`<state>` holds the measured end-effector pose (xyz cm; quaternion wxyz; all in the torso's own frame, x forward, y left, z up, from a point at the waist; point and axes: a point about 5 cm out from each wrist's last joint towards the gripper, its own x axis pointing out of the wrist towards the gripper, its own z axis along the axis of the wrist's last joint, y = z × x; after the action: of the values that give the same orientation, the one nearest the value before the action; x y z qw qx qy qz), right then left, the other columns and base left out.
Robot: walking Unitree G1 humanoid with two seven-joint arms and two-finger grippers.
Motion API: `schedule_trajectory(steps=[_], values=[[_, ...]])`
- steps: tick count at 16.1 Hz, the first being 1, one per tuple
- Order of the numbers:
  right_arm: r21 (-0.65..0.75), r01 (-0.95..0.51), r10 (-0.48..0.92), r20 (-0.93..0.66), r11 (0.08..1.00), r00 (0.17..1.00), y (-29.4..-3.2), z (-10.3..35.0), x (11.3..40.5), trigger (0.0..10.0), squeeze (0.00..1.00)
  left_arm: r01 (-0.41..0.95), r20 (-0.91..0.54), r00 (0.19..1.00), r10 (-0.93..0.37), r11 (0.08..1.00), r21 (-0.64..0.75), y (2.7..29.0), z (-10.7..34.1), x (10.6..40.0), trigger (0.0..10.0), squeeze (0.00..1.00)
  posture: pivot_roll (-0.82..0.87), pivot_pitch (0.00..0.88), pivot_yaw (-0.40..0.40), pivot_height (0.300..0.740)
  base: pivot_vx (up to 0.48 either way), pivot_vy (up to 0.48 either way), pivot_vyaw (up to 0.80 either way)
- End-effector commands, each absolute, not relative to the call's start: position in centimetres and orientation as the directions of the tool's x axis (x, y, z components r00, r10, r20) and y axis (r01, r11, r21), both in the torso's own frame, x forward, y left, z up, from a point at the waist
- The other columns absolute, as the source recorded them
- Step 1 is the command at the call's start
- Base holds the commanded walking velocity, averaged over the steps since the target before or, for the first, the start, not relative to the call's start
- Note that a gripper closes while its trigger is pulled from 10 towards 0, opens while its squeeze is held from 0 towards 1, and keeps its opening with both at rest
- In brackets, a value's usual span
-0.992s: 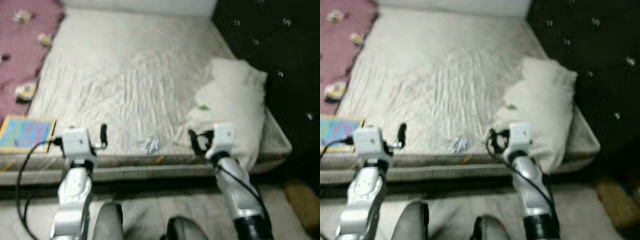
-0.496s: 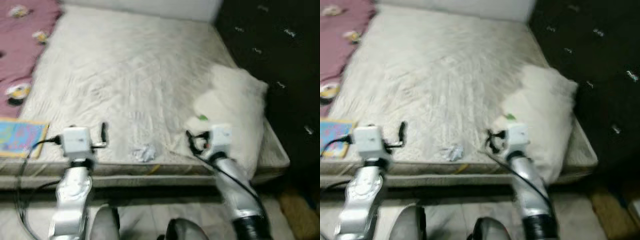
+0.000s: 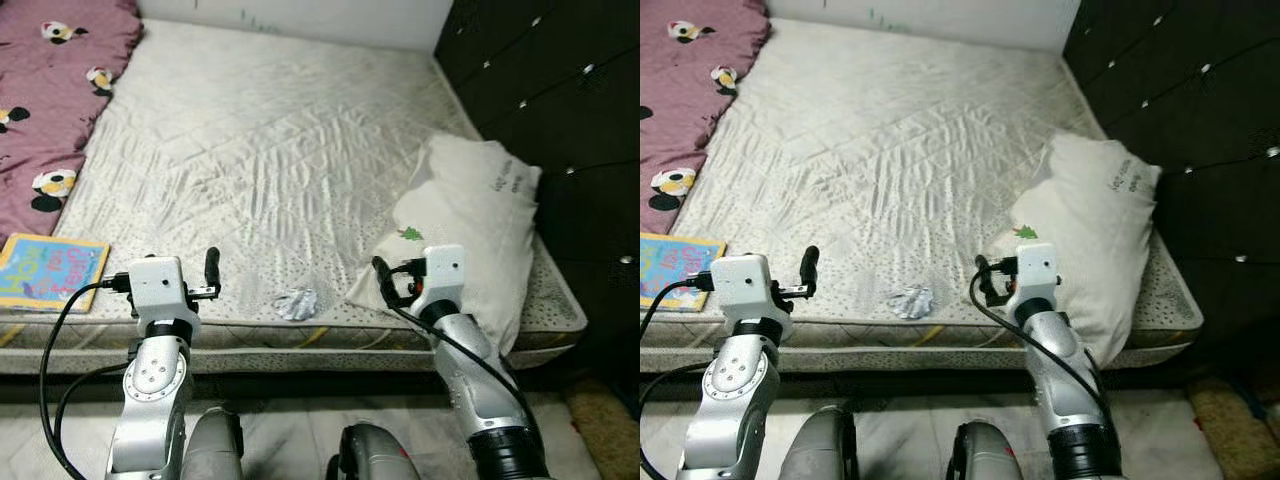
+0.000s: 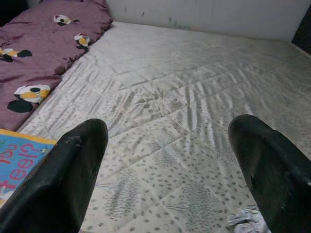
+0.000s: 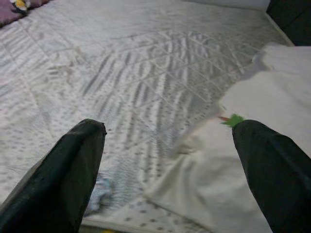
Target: Clean up the room
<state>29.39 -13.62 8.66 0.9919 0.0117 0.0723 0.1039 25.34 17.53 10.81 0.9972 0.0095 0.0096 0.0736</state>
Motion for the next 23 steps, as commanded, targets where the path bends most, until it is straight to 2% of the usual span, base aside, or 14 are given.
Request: schedule_trajectory(steps=[1,6,15,23], values=[[0.040,-0.190,0.194,-0.158,0.981,0.968,-14.0,8.4,29.4,10.0,0.00,-0.149,-0.027,0.988,0.150,0.989,0.017,17.6,10.7,25.3,10.0,0.00,0.02,0.125,-0.136,0.671,0.000,0.472,0.00],[0.042,-0.181,0.186,-0.162,0.983,0.969,-14.2,8.4,29.5,10.0,0.00,-0.161,-0.021,0.987,0.162,0.987,0.014,17.7,10.8,25.5,10.0,0.00,0.02,0.132,-0.140,0.671,0.000,0.472,0.00],[0.052,-0.200,0.205,-0.164,0.978,0.965,-13.9,8.3,29.7,10.0,0.00,-0.221,-0.015,0.975,0.221,0.975,0.020,18.3,10.8,25.6,10.0,0.00,0.02,0.131,-0.139,0.671,0.000,0.000,0.00],[0.046,-0.209,0.213,-0.160,0.977,0.964,-13.8,8.3,29.6,10.0,0.00,-0.278,-0.001,0.960,0.278,0.960,0.021,18.8,10.9,25.7,10.0,0.00,0.02,0.131,-0.139,0.591,0.000,0.000,0.00]])
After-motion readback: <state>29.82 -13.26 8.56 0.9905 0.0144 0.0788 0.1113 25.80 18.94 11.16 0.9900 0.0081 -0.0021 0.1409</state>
